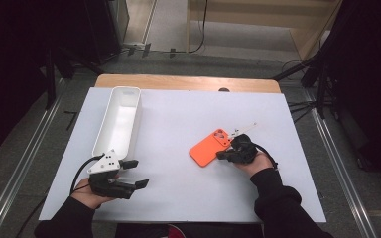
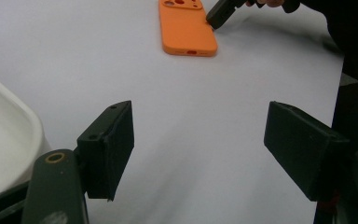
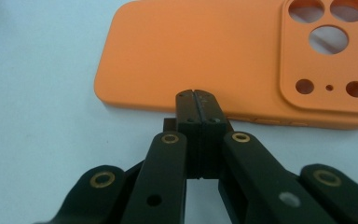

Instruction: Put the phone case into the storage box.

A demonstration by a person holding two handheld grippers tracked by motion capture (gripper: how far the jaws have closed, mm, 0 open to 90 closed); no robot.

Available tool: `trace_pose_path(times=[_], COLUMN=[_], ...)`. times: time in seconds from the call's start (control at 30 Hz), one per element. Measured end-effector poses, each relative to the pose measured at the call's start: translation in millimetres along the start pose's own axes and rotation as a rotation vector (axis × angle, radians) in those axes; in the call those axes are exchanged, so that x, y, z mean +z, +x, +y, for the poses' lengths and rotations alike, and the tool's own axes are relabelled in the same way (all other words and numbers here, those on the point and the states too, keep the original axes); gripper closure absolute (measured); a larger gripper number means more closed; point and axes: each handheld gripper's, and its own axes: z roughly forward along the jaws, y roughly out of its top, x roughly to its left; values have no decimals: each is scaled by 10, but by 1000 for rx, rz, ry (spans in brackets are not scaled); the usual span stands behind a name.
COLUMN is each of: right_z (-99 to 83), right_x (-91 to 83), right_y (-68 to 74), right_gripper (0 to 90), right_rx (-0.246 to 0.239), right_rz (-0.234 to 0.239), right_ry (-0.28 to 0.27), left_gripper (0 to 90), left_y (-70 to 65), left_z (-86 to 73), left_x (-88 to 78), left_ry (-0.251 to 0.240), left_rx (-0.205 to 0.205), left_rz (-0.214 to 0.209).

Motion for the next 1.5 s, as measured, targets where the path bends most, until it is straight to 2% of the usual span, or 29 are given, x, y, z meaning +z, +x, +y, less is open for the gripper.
trace_pose_path(times=[0.27,0.4,0.43,0.47,0.53,0.57,0.6,0.67,0.73,0.77,0.8,0.83,0.97,1.03,1.13,1.17,1.43,1.5], right_z=[30,30,29,29,23,13,13,-6,-24,-43,-43,-59,-77,-85,-97,-116,-210,-237], right_x=[21,-41,-89,-89,-138,-182,-182,-230,-263,-292,-292,-325,-380,-422,-480,-507,-570,-590], right_y=[4,5,9,9,21,35,35,48,62,67,67,80,108,131,167,191,256,281], right_gripper=[856,810,761,761,692,615,615,546,499,445,445,385,372,353,327,290,279,277], right_rx=[-2,7,10,10,13,8,8,8,10,3,3,3,-5,-17,-9,-12,-7,-9], right_rz=[7,23,39,39,49,57,57,68,73,75,75,68,76,74,80,81,82,83], right_ry=[-4,-33,-56,-56,-69,-85,-85,-104,-112,-125,-125,-132,-142,-156,-179,-195,-213,-220], left_gripper=[246,246,246,246,246,246,246,246,246,246,246,246,246,246,246,246,277,276], left_y=[1,3,2,3,4,5,5,3,4,4,4,5,-3,-7,-9,-5,-27,-26], left_z=[4,6,6,7,7,6,4,3,5,8,8,9,8,13,14,14,17,18], left_x=[-8,-10,-11,-12,-13,-13,-13,-13,-14,-16,-16,-17,-22,-23,-26,-28,-37,-32], left_ry=[2,6,6,7,5,5,3,2,2,2,2,3,-11,-18,-22,-22,-47,-37], left_rx=[-13,-17,-15,-15,-16,-12,-7,-6,-10,-14,-14,-16,-4,-11,-19,-27,-24,-26], left_rz=[-3,-3,-2,-3,-3,-1,1,0,-1,-3,-3,-4,-5,-10,-10,-16,-33,-36])
